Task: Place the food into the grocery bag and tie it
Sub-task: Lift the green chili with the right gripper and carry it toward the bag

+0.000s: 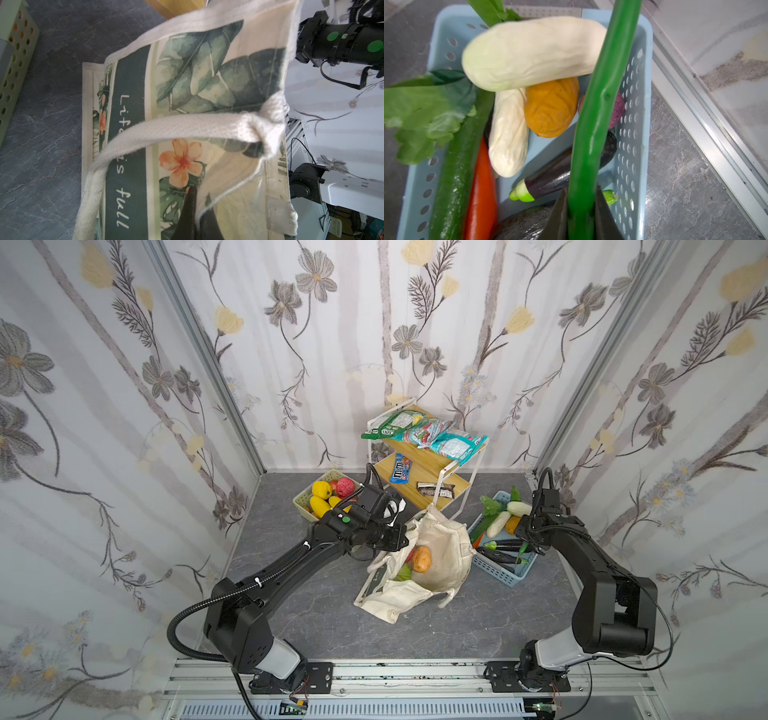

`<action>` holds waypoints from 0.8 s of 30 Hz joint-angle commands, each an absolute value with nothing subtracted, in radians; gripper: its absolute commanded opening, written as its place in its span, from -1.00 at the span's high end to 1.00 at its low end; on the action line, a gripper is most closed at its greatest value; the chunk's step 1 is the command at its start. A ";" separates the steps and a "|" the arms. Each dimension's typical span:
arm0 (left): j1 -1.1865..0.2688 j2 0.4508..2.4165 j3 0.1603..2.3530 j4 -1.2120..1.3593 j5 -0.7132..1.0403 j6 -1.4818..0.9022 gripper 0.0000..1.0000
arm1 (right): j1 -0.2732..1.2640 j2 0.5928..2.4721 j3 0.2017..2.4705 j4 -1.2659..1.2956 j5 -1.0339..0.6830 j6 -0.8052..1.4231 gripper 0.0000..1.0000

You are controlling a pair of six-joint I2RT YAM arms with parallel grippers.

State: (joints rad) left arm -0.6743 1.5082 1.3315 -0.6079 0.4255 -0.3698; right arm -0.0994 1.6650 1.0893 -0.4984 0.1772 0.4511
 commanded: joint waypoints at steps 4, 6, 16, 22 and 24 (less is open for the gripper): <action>-0.675 1.502 1.341 -0.627 0.411 -0.369 1.00 | -0.092 1.605 1.114 -0.503 0.111 0.433 0.62; -0.675 1.500 1.339 -0.630 0.406 -0.368 1.00 | -0.085 1.560 1.114 -0.503 0.083 0.432 0.61; -0.676 1.488 1.341 -0.632 0.399 -0.371 1.00 | 0.041 1.424 1.104 -0.527 -0.024 0.444 0.57; -0.675 1.488 1.341 -0.634 0.395 -0.370 1.00 | 0.135 1.329 1.104 -0.519 -0.126 0.479 0.55; -0.675 1.492 1.346 -0.637 0.392 -0.367 1.00 | 0.163 1.306 1.105 -0.514 -0.156 0.495 0.55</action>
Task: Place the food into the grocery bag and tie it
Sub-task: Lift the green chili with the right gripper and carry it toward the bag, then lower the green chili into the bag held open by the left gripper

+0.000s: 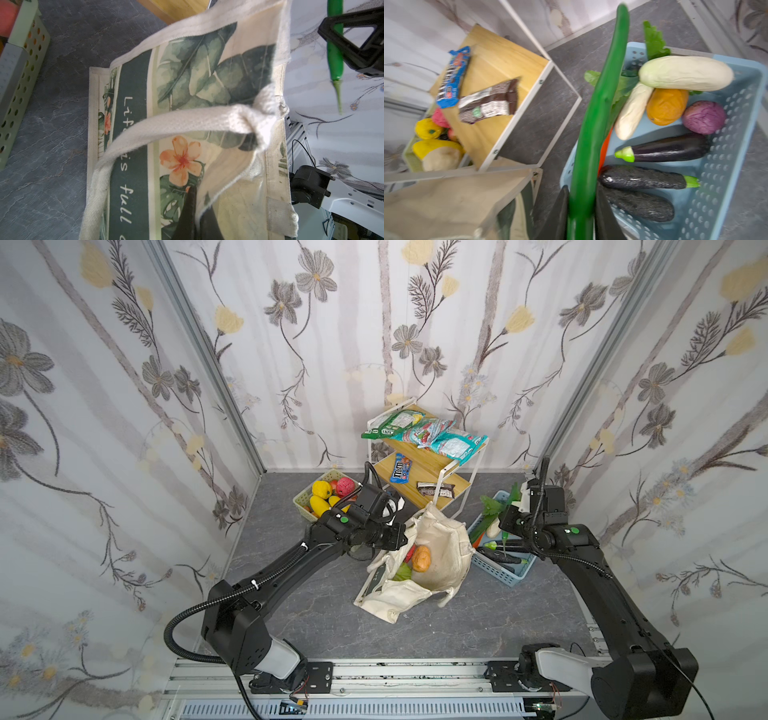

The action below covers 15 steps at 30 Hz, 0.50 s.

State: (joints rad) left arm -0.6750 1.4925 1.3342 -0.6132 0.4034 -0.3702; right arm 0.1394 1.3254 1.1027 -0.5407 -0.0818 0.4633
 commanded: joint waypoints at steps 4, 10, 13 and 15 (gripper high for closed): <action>-0.676 1.499 1.362 -0.643 0.389 -0.362 1.00 | 0.238 1.259 1.101 -0.504 -0.190 0.542 0.55; -0.675 1.503 1.373 -0.647 0.384 -0.357 1.00 | 0.356 1.199 1.061 -0.450 -0.219 0.610 0.67; -0.675 1.503 1.375 -0.649 0.383 -0.356 1.00 | 0.389 1.174 1.048 -0.445 -0.237 0.633 0.67; -0.675 1.505 1.376 -0.650 0.382 -0.355 1.00 | 0.411 1.153 1.048 -0.458 -0.224 0.644 0.68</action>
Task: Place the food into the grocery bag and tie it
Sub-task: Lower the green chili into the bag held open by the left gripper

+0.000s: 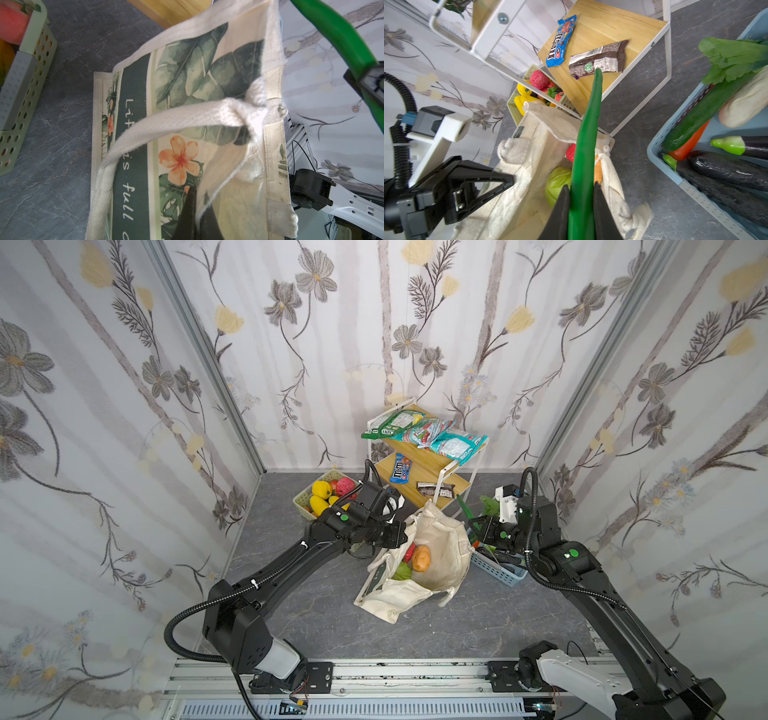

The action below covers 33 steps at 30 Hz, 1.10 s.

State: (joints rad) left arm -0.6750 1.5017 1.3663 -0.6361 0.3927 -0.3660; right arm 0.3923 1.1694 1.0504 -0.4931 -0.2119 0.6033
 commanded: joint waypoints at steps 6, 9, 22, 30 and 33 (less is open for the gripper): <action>-0.674 1.509 1.384 -0.655 0.380 -0.350 1.00 | 0.435 1.070 1.044 -0.513 -0.252 0.652 0.68; -0.675 1.512 1.387 -0.658 0.379 -0.348 1.00 | 0.453 1.034 1.028 -0.532 -0.315 0.649 0.70; -0.677 1.528 1.415 -0.667 0.379 -0.350 1.00 | 0.606 1.027 0.901 -0.483 -0.347 0.661 0.72; -0.698 1.533 1.430 -0.680 0.383 -0.321 1.00 | 0.618 1.159 0.908 -0.436 -0.257 0.667 0.71; -0.702 1.527 1.426 -0.678 0.384 -0.321 1.00 | 0.618 1.219 0.935 -0.410 -0.220 0.680 0.72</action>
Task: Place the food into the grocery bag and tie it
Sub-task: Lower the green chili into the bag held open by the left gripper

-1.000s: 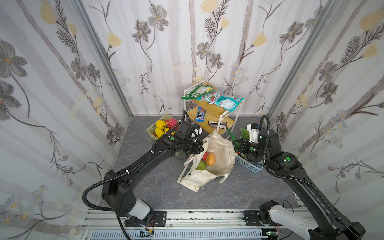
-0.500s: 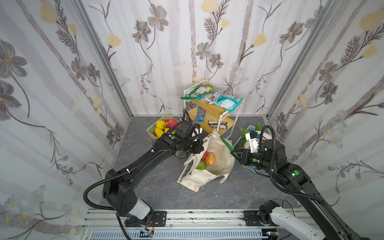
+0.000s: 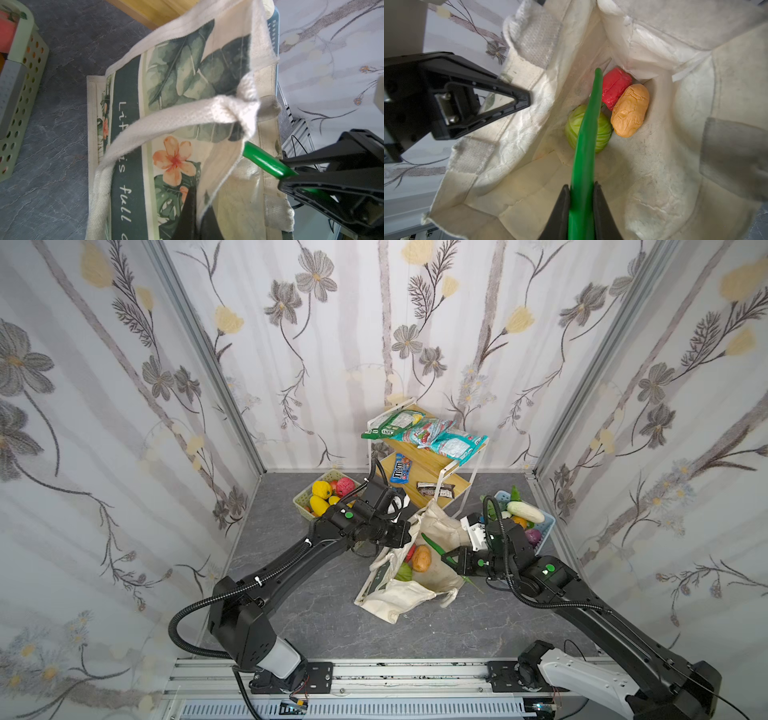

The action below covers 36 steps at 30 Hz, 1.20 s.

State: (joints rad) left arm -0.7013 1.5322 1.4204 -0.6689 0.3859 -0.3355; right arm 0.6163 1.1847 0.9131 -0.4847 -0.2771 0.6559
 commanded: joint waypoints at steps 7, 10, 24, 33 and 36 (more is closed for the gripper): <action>-0.715 1.521 1.425 -0.673 0.388 -0.324 1.00 | 0.619 1.353 0.988 -0.366 -0.204 0.698 0.74; -0.719 1.519 1.425 -0.672 0.387 -0.325 1.00 | 0.624 1.392 1.000 -0.350 -0.214 0.701 0.74; -0.729 1.523 1.422 -0.649 0.405 -0.339 1.00 | 0.677 1.555 1.035 -0.244 -0.242 0.719 0.75; -0.729 1.512 1.412 -0.647 0.394 -0.342 1.00 | 0.680 1.632 1.028 -0.192 -0.243 0.721 0.69; -0.729 1.512 1.411 -0.646 0.392 -0.344 1.00 | 0.680 1.633 1.026 -0.202 -0.235 0.721 0.43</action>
State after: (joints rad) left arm -0.7292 1.5177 1.4132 -0.6525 0.3923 -0.3401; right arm 0.6796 1.6283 1.0245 -0.2523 -0.2485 0.7074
